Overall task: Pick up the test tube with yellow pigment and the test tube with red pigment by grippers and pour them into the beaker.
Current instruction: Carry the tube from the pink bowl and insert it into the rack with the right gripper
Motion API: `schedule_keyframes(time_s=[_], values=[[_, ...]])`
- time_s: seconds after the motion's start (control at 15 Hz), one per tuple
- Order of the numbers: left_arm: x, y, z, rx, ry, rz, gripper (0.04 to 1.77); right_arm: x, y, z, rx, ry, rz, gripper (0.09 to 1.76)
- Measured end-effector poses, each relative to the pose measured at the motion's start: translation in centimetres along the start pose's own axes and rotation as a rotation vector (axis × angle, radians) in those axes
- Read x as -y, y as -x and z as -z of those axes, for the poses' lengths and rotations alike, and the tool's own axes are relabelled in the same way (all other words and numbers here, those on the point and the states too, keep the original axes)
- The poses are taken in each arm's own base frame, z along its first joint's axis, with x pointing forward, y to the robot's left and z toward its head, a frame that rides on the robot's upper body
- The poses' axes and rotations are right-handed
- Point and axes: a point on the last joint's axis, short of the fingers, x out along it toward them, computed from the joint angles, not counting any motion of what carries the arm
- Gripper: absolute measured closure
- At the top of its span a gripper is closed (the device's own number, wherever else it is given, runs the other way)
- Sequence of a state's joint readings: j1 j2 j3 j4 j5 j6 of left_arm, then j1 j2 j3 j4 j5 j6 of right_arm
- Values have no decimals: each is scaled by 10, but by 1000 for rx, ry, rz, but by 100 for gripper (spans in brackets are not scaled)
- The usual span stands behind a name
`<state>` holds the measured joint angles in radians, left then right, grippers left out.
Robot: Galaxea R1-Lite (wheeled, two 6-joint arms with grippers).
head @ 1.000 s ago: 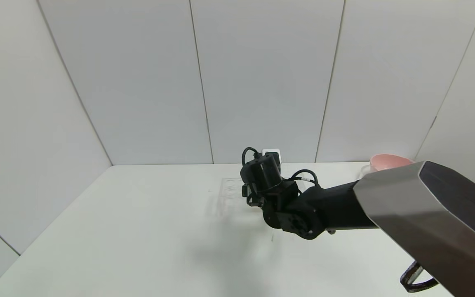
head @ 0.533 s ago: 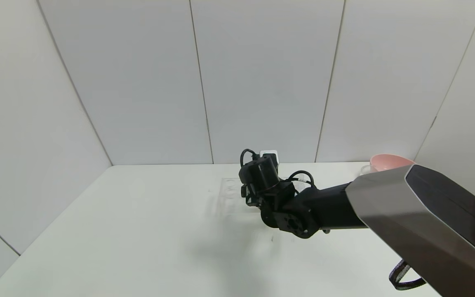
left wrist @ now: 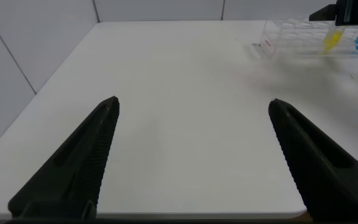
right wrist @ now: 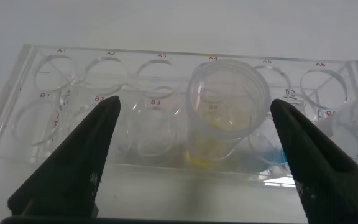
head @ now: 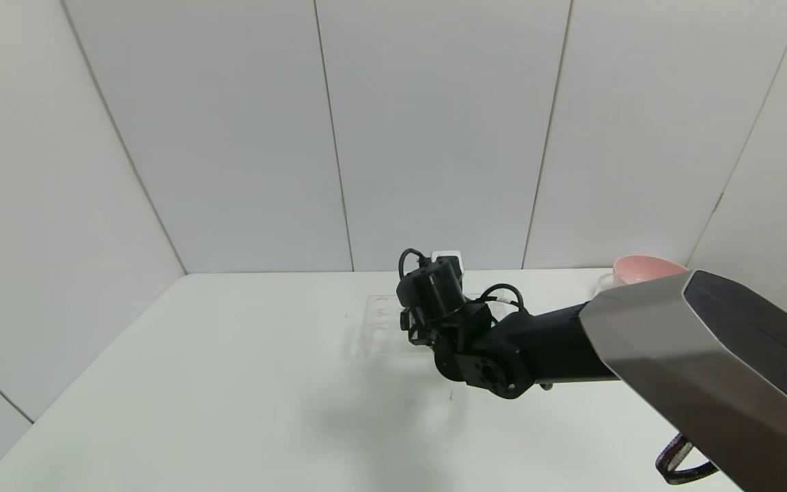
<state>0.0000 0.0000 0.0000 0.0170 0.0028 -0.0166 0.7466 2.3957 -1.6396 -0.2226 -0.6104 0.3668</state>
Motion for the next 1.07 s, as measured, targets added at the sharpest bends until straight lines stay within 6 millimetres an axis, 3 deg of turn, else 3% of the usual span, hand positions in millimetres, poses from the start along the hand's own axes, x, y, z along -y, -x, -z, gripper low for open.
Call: schedule_keyframes(time_s=[0.27,0.53,0.73,0.8,1.07], values=[[0,0,0,0,0,0,9,0,2,1,-1,0,-2,14],[0,0,0,0,0,0,9,2,3,0,1,-4,0,74],[0,0,0,0,0,0,9,3,5,-2,2,-3,2,106],[0,0,0,0,0,0,9,4,5,-2,3,-5,4,131],[0,0,0,0,0,1,9,5,9,-2,5,-6,3,135]])
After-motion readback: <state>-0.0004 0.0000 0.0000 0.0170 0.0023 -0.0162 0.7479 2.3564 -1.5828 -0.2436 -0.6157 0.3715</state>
